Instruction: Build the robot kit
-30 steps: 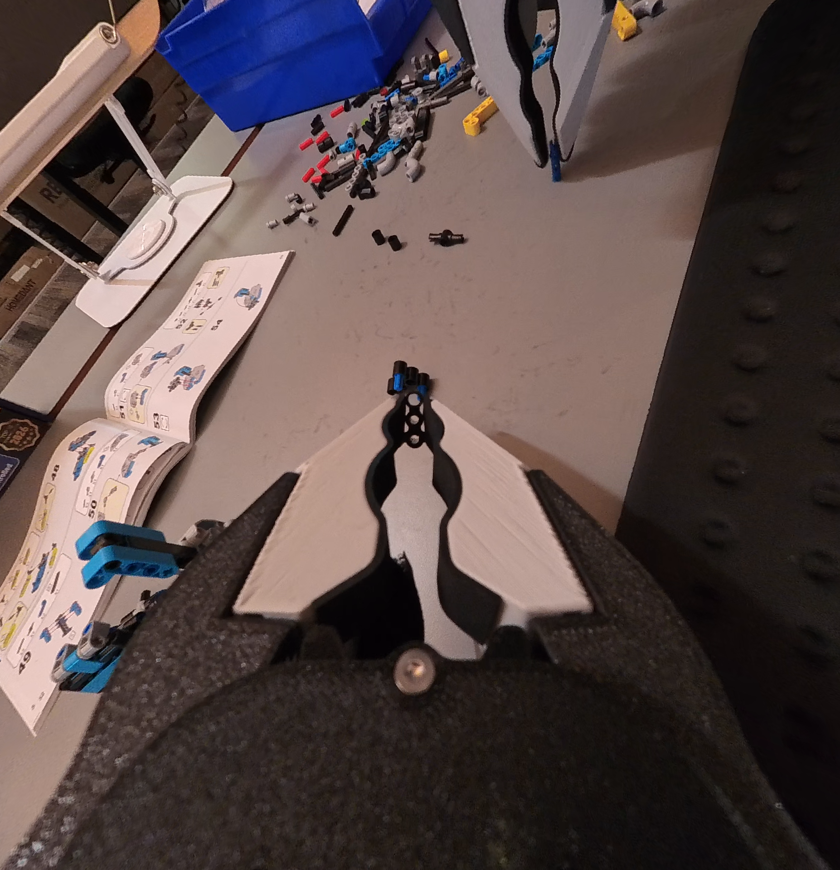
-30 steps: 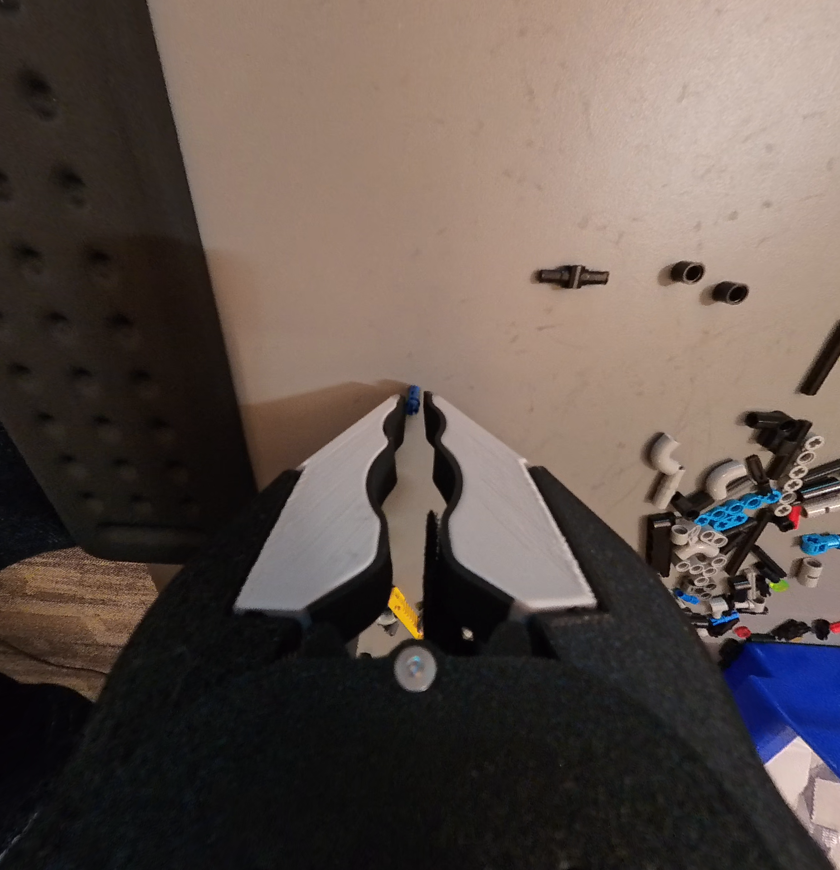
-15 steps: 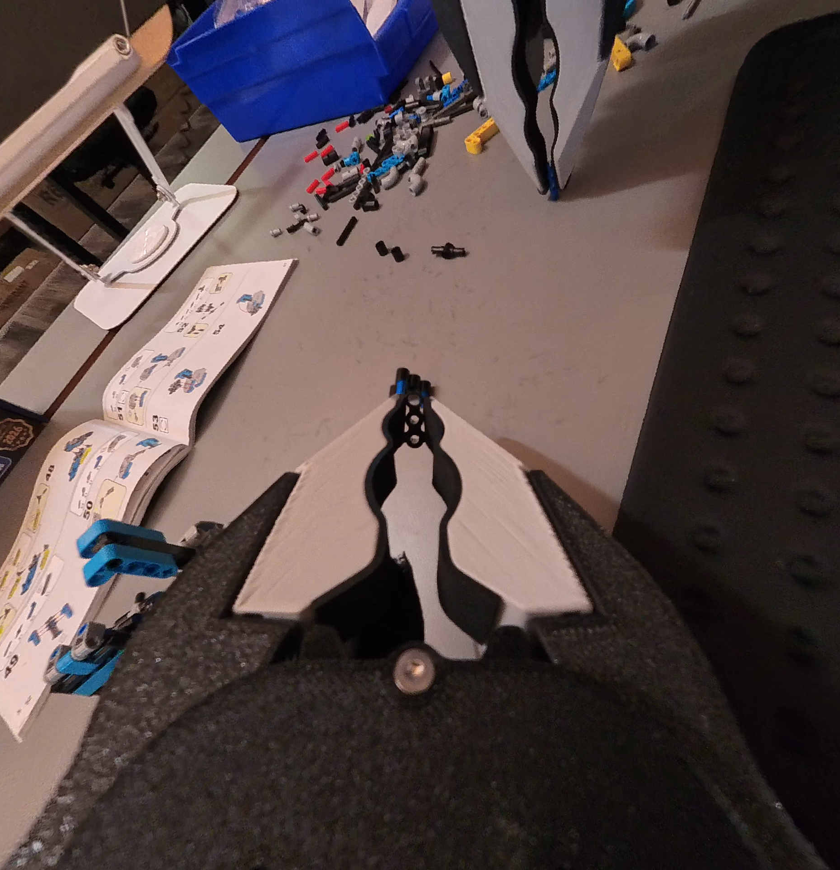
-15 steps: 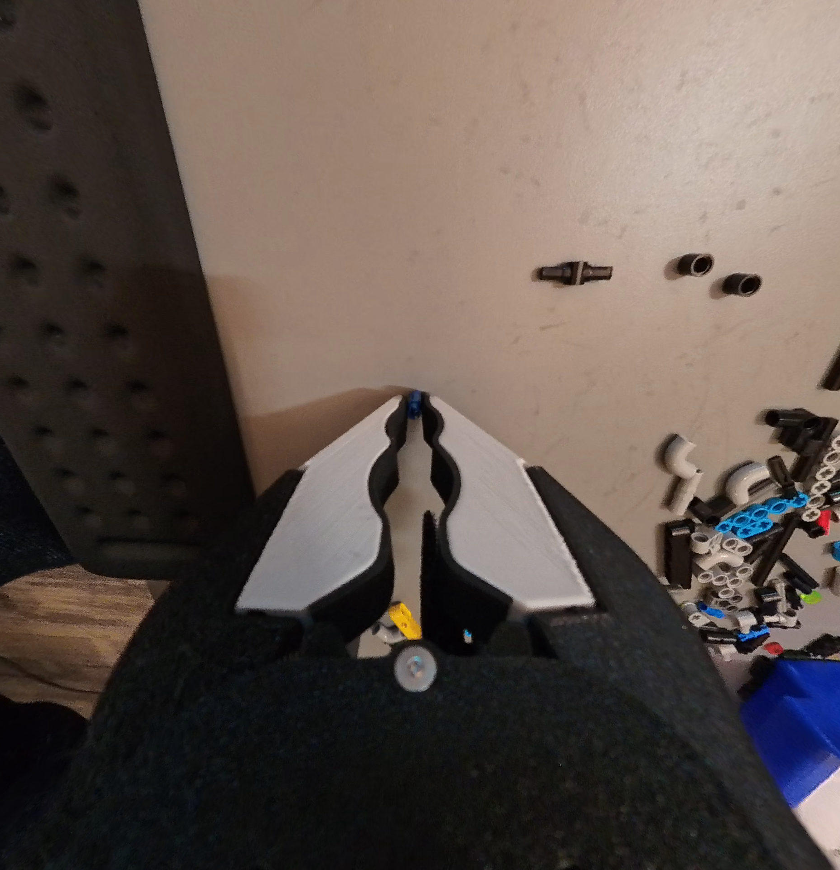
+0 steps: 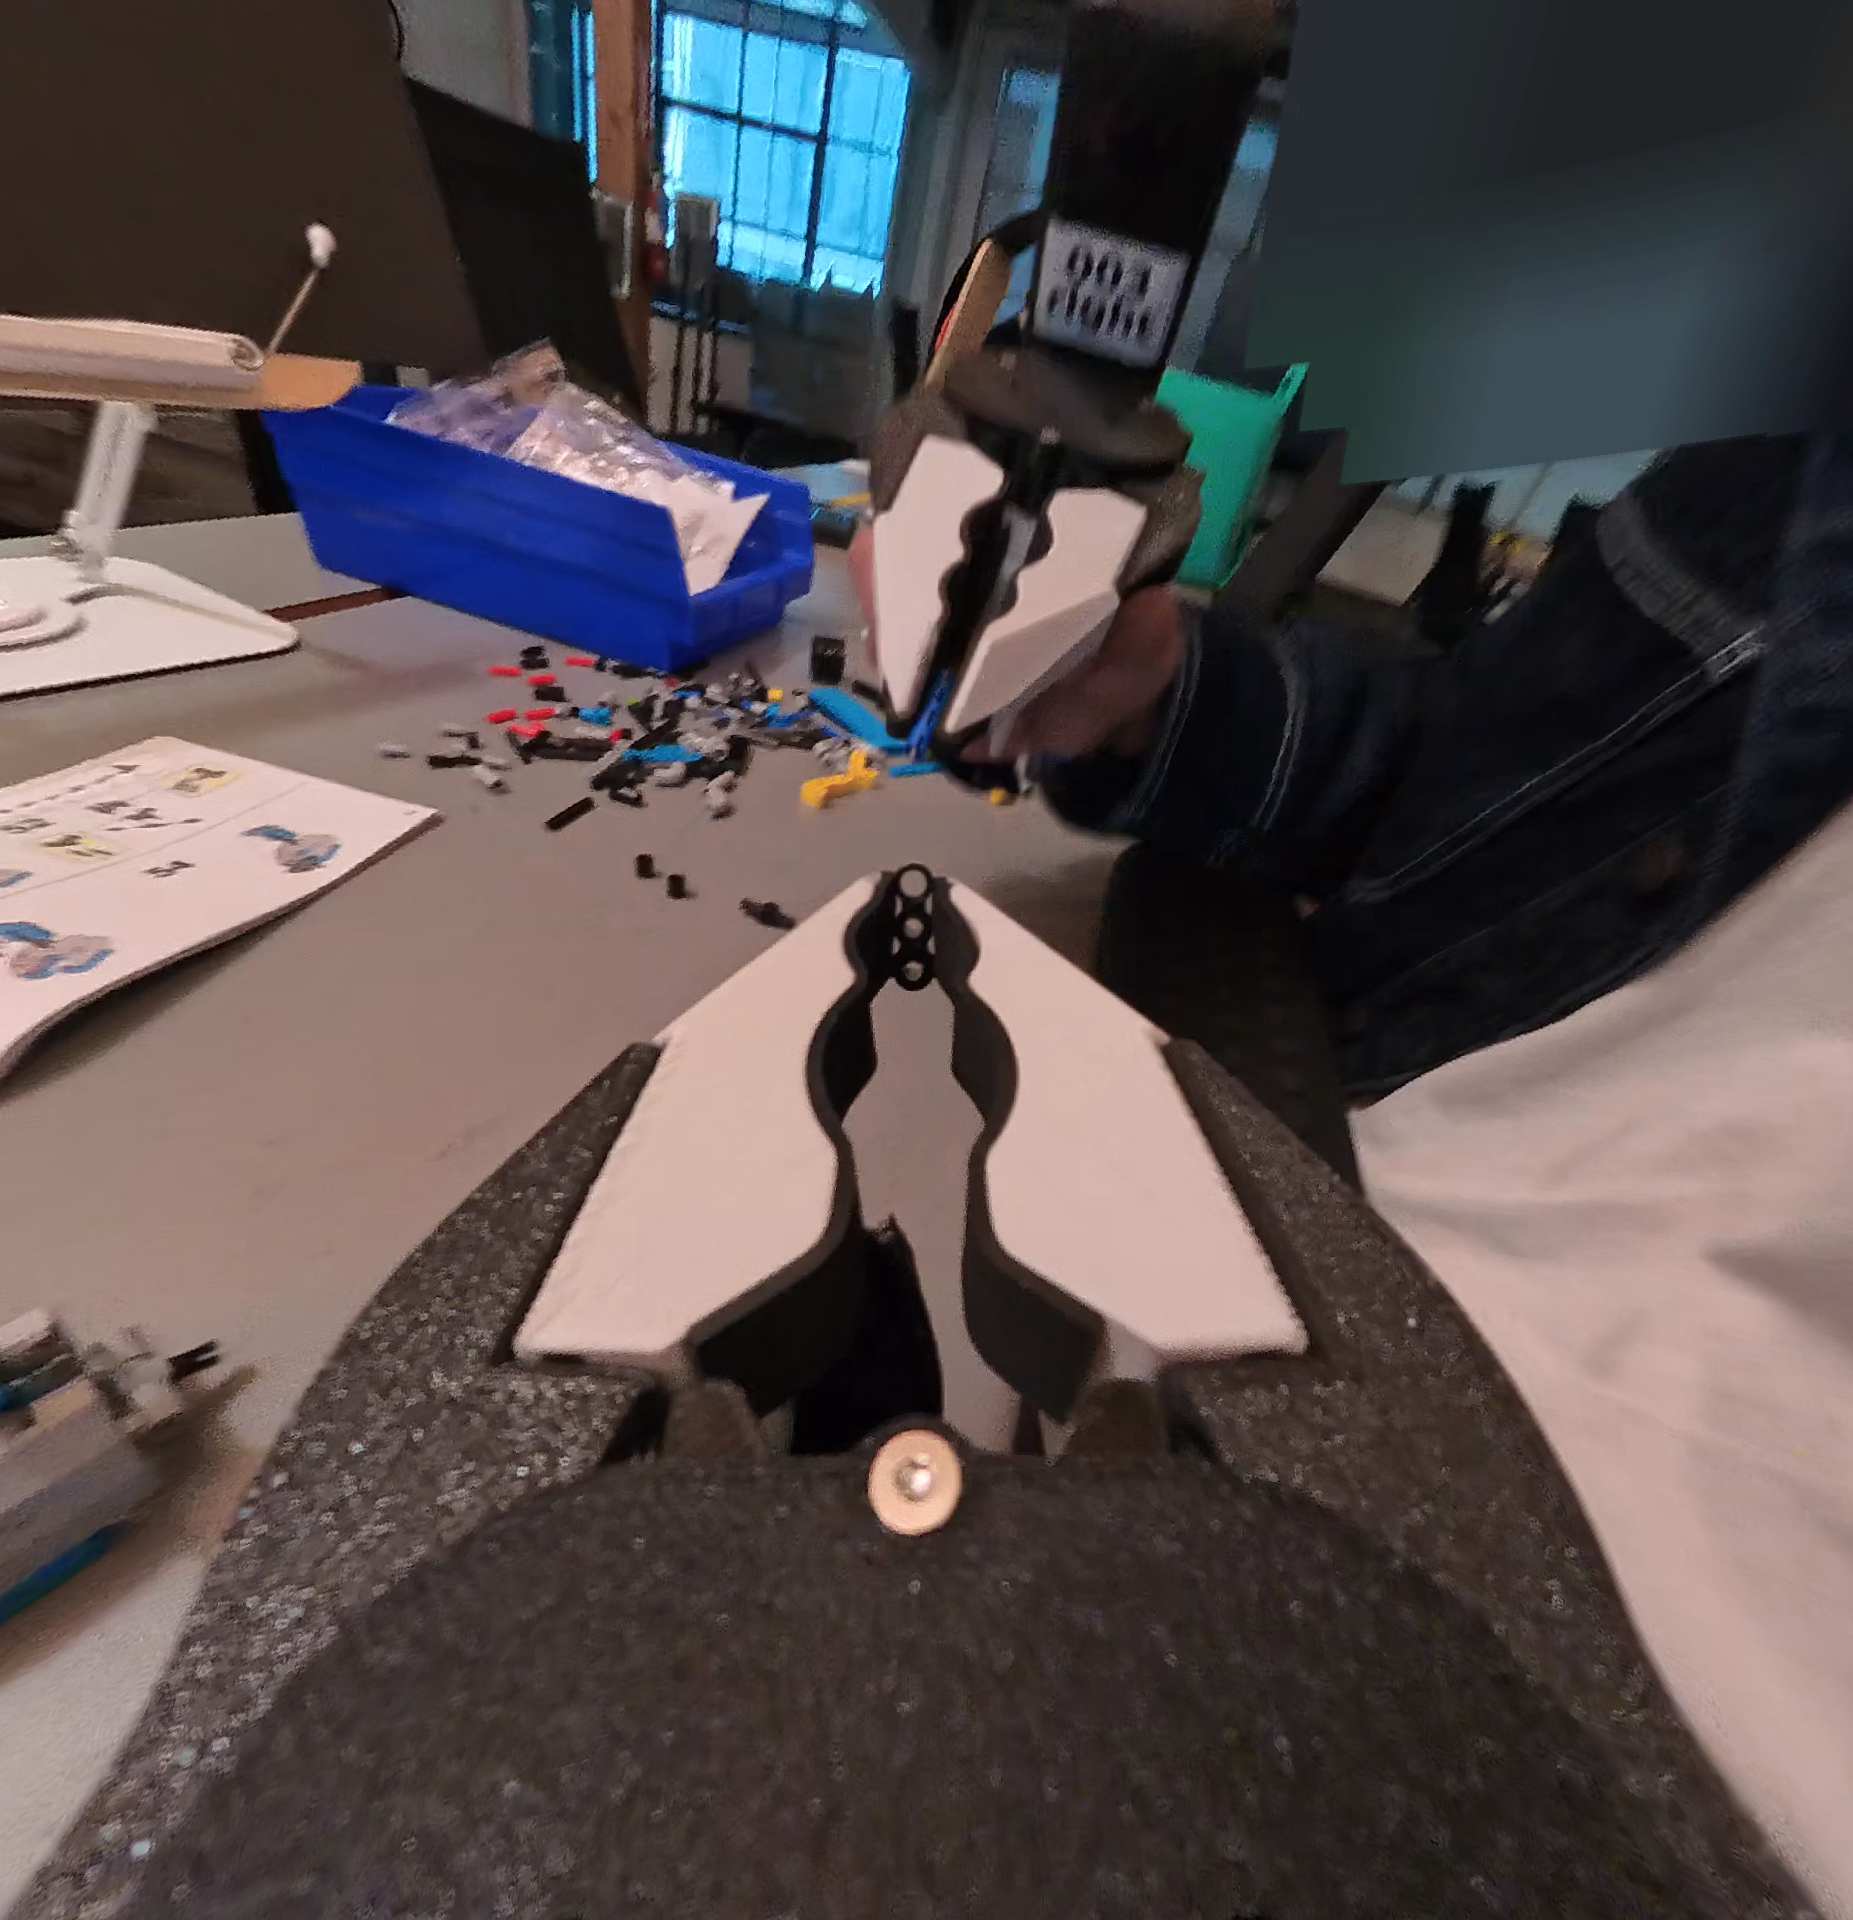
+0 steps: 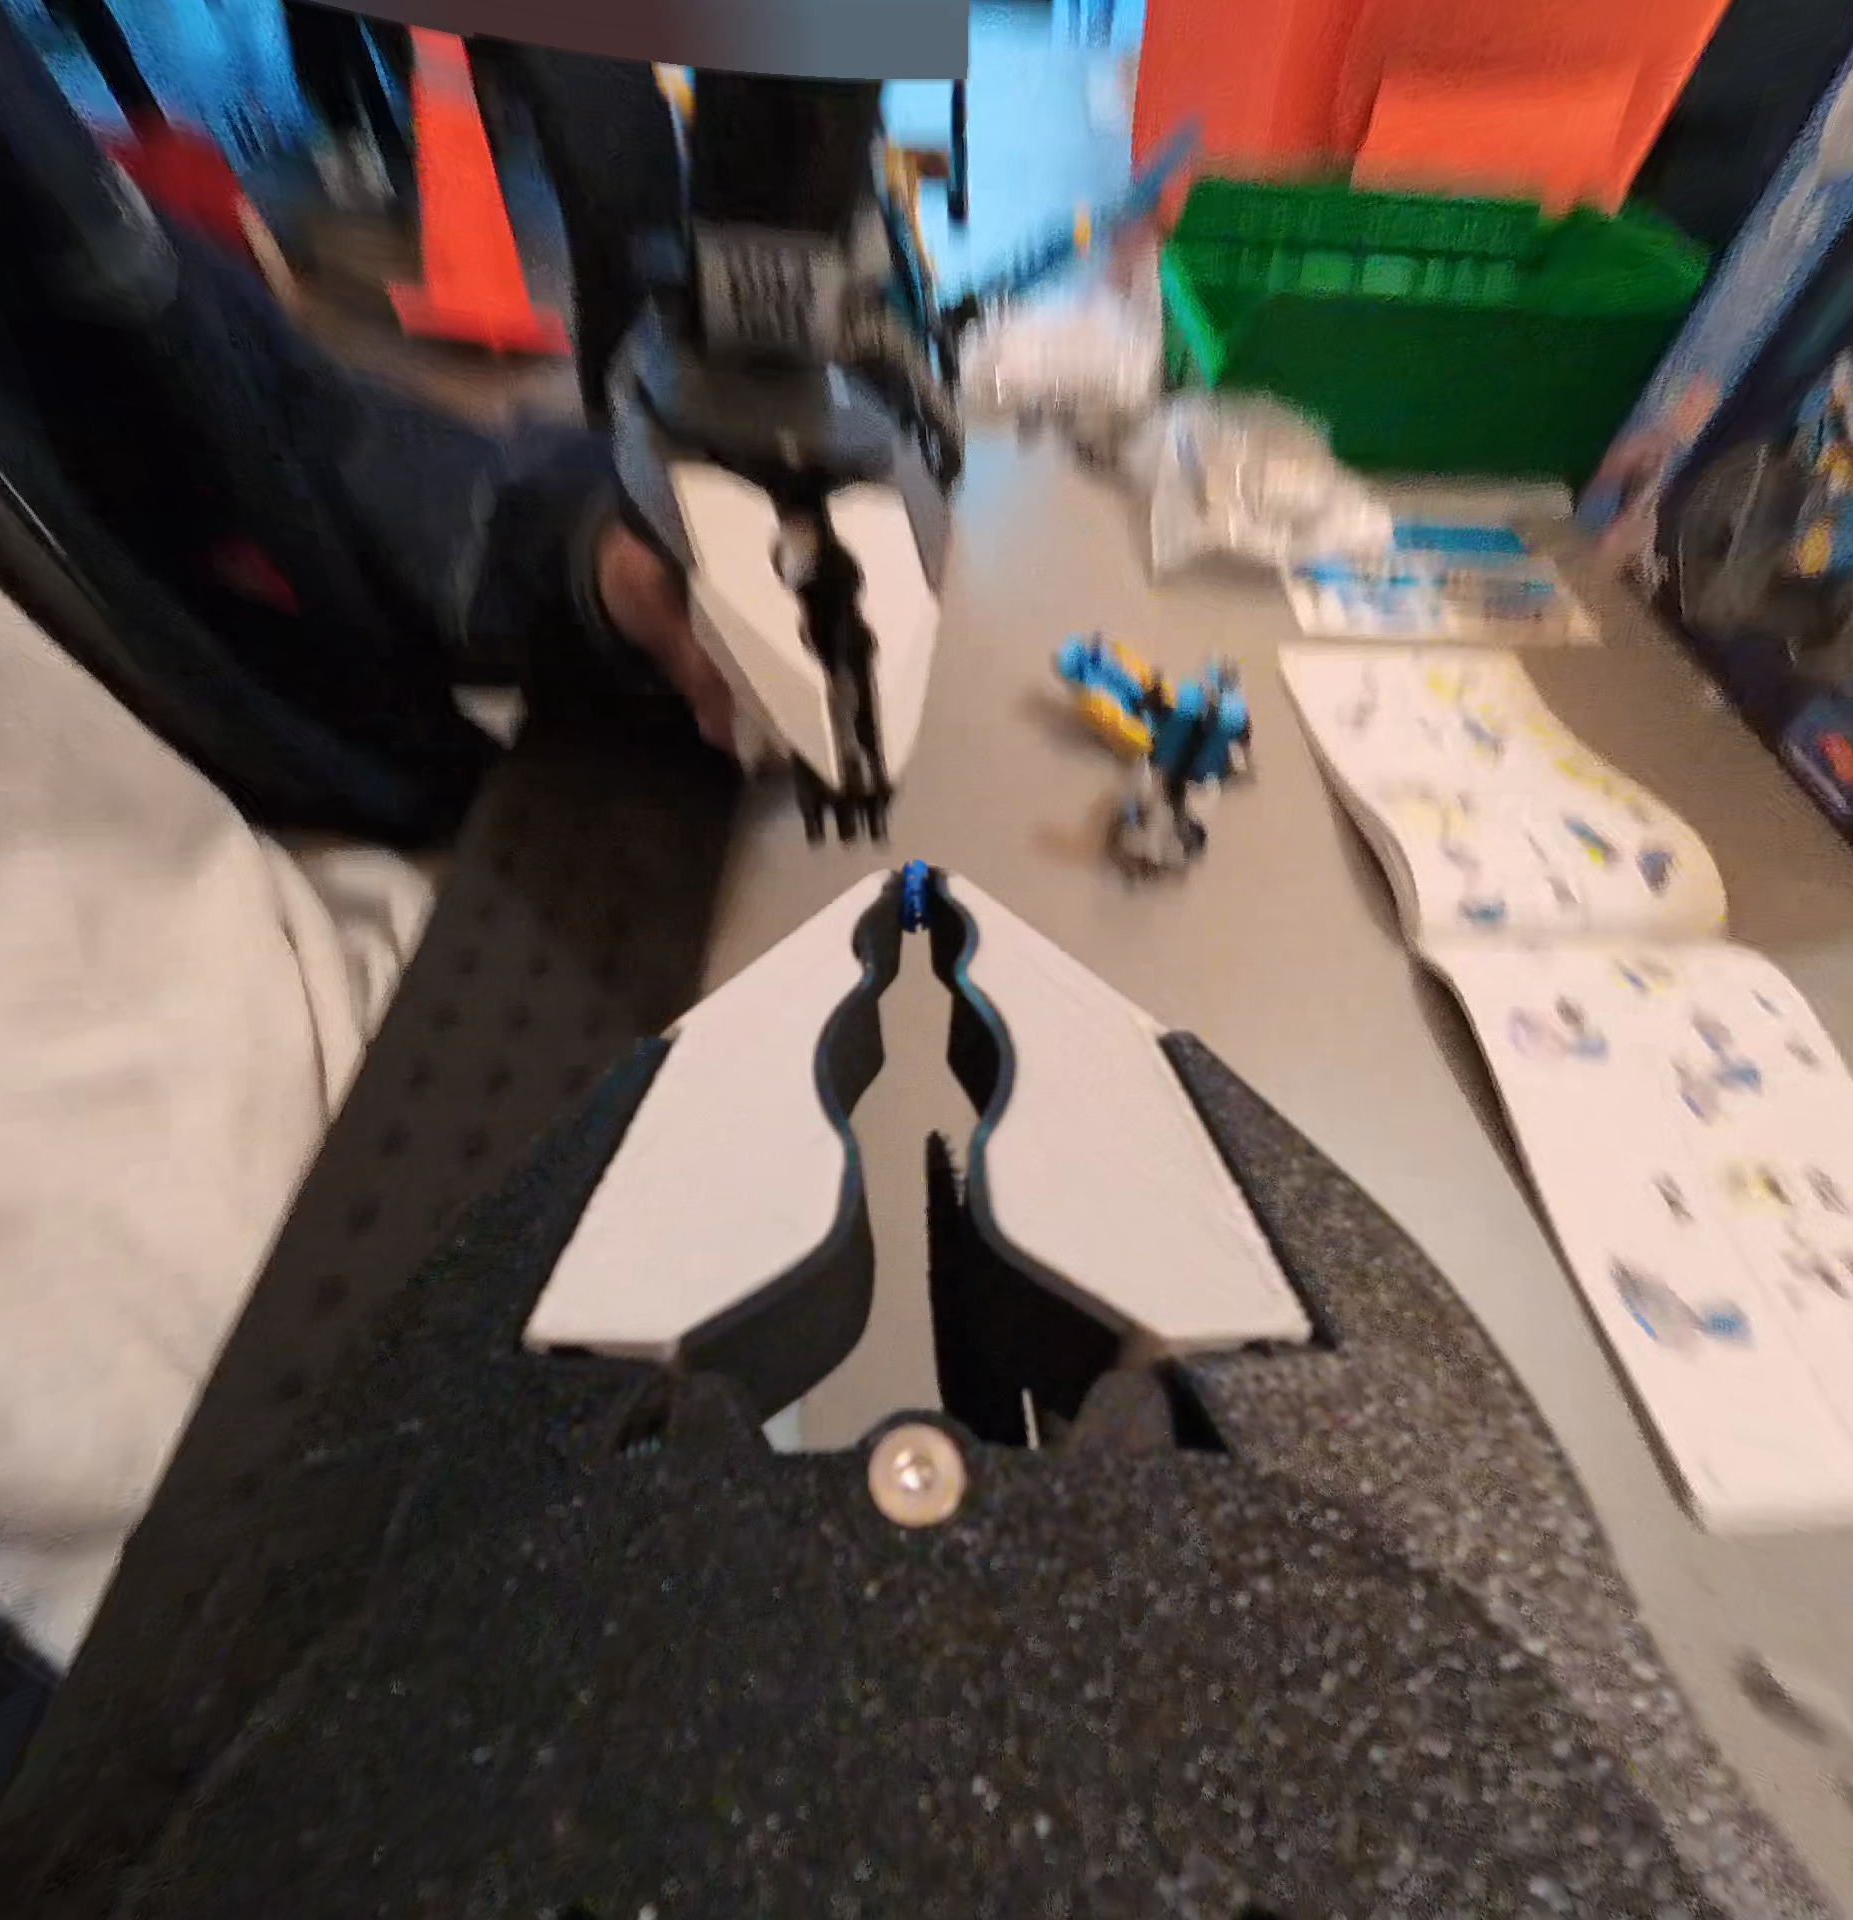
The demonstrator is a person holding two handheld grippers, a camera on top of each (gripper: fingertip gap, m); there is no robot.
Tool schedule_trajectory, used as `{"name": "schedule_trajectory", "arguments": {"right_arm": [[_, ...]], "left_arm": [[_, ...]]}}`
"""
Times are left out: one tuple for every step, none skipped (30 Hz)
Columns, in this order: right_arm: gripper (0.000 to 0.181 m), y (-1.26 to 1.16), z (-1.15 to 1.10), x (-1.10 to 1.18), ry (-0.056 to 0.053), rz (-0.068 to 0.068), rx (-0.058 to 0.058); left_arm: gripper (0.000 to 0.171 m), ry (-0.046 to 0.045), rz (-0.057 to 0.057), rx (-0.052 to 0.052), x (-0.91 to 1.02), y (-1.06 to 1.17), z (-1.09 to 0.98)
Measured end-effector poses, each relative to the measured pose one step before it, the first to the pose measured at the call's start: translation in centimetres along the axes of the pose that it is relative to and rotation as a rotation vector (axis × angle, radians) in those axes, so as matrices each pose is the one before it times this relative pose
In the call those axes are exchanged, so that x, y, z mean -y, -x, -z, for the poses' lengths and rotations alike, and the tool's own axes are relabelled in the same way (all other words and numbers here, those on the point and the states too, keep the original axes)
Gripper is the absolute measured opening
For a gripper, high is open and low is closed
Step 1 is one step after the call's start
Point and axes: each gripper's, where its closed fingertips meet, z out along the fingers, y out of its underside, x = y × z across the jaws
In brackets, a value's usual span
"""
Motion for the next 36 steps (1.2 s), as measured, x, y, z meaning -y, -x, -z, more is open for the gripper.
{"name": "schedule_trajectory", "arguments": {"right_arm": [[0.003, 0.478, -0.742, 1.004, -0.0802, -0.0312, 0.0246], [0.003, 0.438, -0.754, 0.460, -0.0558, -0.0290, 0.0260], [0.003, 0.137, -0.620, 0.010, -0.0329, -0.0143, 0.0075], [0.003, -0.136, -0.447, -0.214, -0.0154, -0.0111, -0.0041], [0.003, -0.193, -0.257, -0.066, -0.0177, -0.0174, -0.0041], [0.003, -0.017, -0.033, 0.385, -0.0376, -0.0217, 0.0026], [0.003, 0.189, 0.071, 0.482, -0.0360, -0.0190, 0.0098], [0.003, -0.104, 0.035, 0.154, -0.0137, 0.0003, -0.0164], [0.003, -0.212, -0.009, 0.034, -0.0089, 0.0139, -0.0259], [0.003, -0.007, -0.070, 0.085, -0.0128, 0.0012, -0.0084], [0.003, 0.045, -0.082, 0.233, -0.0203, -0.0039, -0.0043], [0.003, 0.076, -0.135, 0.146, -0.0115, 0.0051, -0.0055], [0.003, -0.022, -0.185, -0.063, 0.0065, 0.0223, -0.0190], [0.003, 0.020, -0.166, 0.005, 0.0040, 0.0352, -0.0212], [0.003, 0.258, -0.177, 0.024, 0.0047, 0.0223, -0.0017], [0.003, 0.059, -0.158, -0.034, 0.0061, 0.0153, -0.0112], [0.003, -0.019, -0.086, 0.119, -0.0073, 0.0182, -0.0154], [0.003, 0.014, -0.104, 0.107, -0.0057, 0.0017, -0.0071], [0.003, -0.037, -0.065, 0.081, -0.0056, -0.0010, -0.0079], [0.003, -0.091, 0.025, 0.107, -0.0106, 0.0053, -0.0126], [0.003, 0.032, -0.020, -0.115, 0.0040, -0.0033, 0.0019], [0.003, -0.003, 0.036, -0.071, 0.0019, -0.0115, 0.0054], [0.003, -0.019, 0.034, -0.004, -0.0043, -0.0083, 0.0021], [0.003, 0.054, 0.016, 0.045, -0.0062, -0.0166, 0.0090], [0.003, 0.027, 0.021, 0.080, -0.0085, -0.0185, 0.0065], [0.003, -0.002, -0.018, 0.072, -0.0127, -0.0188, 0.0007], [0.003, 0.074, -0.005, 0.152, -0.0221, -0.0372, 0.0103], [0.003, 0.106, -0.024, 0.285, -0.0362, -0.0580, 0.0177], [0.002, 0.114, -0.070, 0.357, -0.0486, -0.0770, 0.0221], [0.002, 0.073, -0.066, 0.429, -0.0533, -0.0720, 0.0202], [0.002, 0.010, -0.075, 0.366, -0.0402, -0.0449, 0.0117], [0.003, 0.074, -0.109, 0.292, -0.0239, -0.0117, 0.0058], [0.003, 0.099, -0.104, 0.163, -0.0046, 0.0170, 0.0018], [0.002, 0.100, -0.056, 0.040, 0.0119, 0.0291, -0.0009], [0.002, -0.012, -0.008, -0.033, 0.0112, 0.0340, -0.0140], [0.002, 0.042, 0.030, -0.048, 0.0060, 0.0218, -0.0069]], "left_arm": [[0.006, -0.01917, 0.0298, -0.0204, 0.314, -0.118, 0.116], [0.006, -0.01734, 0.0252, -0.0182, 0.280, -0.107, 0.139], [0.006, -0.02204, 0.0222, -0.0162, 0.386, -0.107, 0.176], [0.006, -0.02366, 0.0237, -0.0207, 0.397, -0.138, 0.167], [0.006, -0.01978, 0.0247, -0.0160, 0.331, -0.062, 0.136], [0.006, -0.01657, 0.0206, -0.0066, 0.240, 0.065, 0.095], [0.006, -0.01465, 0.0182, -0.0106, 0.265, 0.005, 0.067], [0.005, -0.01680, 0.0212, -0.0167, 0.301, -0.113, 0.056], [0.005, -0.01906, 0.0211, -0.0090, 0.284, -0.008, 0.030], [0.005, -0.01359, 0.0248, -0.0046, 0.137, 0.132, -0.030], [0.006, -0.00718, 0.0275, -0.0075, 0.040, 0.123, -0.030], [0.006, -0.01312, 0.0214, -0.0050, 0.189, 0.100, 0.021], [0.006, -0.01748, 0.0189, -0.0053, 0.285, 0.034, 0.046], [0.006, -0.01442, 0.0185, -0.0083, 0.210, 0.040, 0.088], [0.006, -0.01080, 0.0110, 0.0006, 0.162, 0.147, 0.121], [0.006, -0.00327, -0.0025, -0.0006, 0.079, -0.025, 0.091], [0.006, 0.00396, -0.0129, -0.0046, -0.023, -0.145, -0.001], [0.006, 0.00667, -0.0131, -0.0039, -0.115, -0.177, -0.096], [0.006, 0.00495, -0.0063, -0.0015, -0.095, -0.084, -0.100], [0.006, 0.00478, -0.0009, -0.0001, -0.060, 0.044, -0.027], [0.006, 0.00496, 0.0016, 0.0002, -0.090, 0.048, 0.013], [0.006, 0.00202, 0.0002, 0.0037, -0.054, 0.051, -0.042], [0.006, -0.00033, -0.0036, 0.0014, -0.017, -0.002, -0.032], [0.006, -0.00003, -0.0006, -0.0032, -0.015, -0.043, -0.007], [0.006, -0.00382, 0.0013, -0.0018, 0.051, -0.033, -0.036], [0.006, -0.00544, -0.0060, 0.0004, 0.071, -0.049, 0.018], [0.006, -0.00838, -0.0101, -0.0037, 0.112, -0.156, 0.024], [0.007, -0.01843, -0.0096, -0.0061, 0.182, -0.185, 0.054], [0.006, -0.02840, -0.0015, -0.0083, 0.395, -0.197, -0.044], [0.006, -0.03195, 0.0110, -0.0074, 0.442, -0.124, -0.116], [0.007, -0.03488, 0.0217, -0.0100, 0.407, -0.108, -0.086], [0.006, -0.03128, 0.0231, -0.0106, 0.310, -0.108, -0.069], [0.006, -0.01883, 0.0167, -0.0132, 0.147, -0.165, -0.021], [0.007, -0.00442, 0.0078, -0.0049, -0.005, -0.060, -0.016], [0.007, 0.00132, 0.0001, -0.0007, -0.009, -0.006, -0.005], [0.007, 0.00381, 0.0060, -0.0078, -0.075, -0.073, -0.038]]}}
